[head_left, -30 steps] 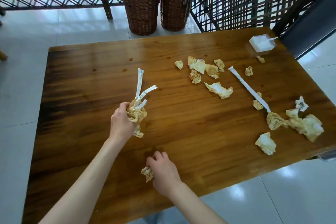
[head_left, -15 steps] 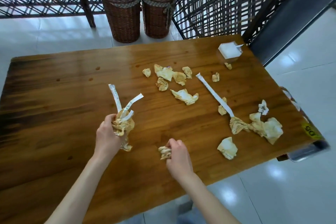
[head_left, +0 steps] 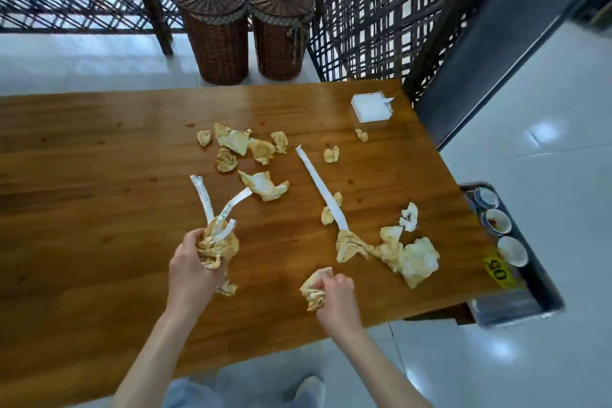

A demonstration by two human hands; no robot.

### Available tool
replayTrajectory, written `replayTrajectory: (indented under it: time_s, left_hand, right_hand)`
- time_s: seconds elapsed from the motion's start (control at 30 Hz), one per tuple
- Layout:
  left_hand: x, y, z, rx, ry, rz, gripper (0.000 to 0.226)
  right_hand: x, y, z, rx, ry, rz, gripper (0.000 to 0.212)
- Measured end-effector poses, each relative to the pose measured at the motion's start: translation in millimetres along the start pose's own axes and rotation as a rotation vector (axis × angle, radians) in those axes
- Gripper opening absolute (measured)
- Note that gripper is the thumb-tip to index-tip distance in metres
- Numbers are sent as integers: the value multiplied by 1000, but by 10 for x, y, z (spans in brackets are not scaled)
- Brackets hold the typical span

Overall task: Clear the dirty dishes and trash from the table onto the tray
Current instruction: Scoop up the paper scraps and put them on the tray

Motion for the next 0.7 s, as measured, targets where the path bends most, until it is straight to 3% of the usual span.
replayTrajectory:
  time_s: [0.1,0.43,0.7]
  left_hand:
    - [-107,136,-142,15,4,5,57]
    - [-338,387,-385,80,29,13,56]
    - [-393,445,-386,98,13,14,57]
  right_hand:
    - [-49,77,6,54,-46,5,49]
    - [-68,147,71,230,-62,94,47]
    - [27,228,175,206,-14,167,38]
Point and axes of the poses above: each hand's wrist, its own z-axis towards the middle knuckle, its own x-axis out of the back of the hand, y = z × x, the point moved 6 cm from there along z, towards the middle knuckle, and after that the axes turned 4 degrees about y, right-handed, at the moved point
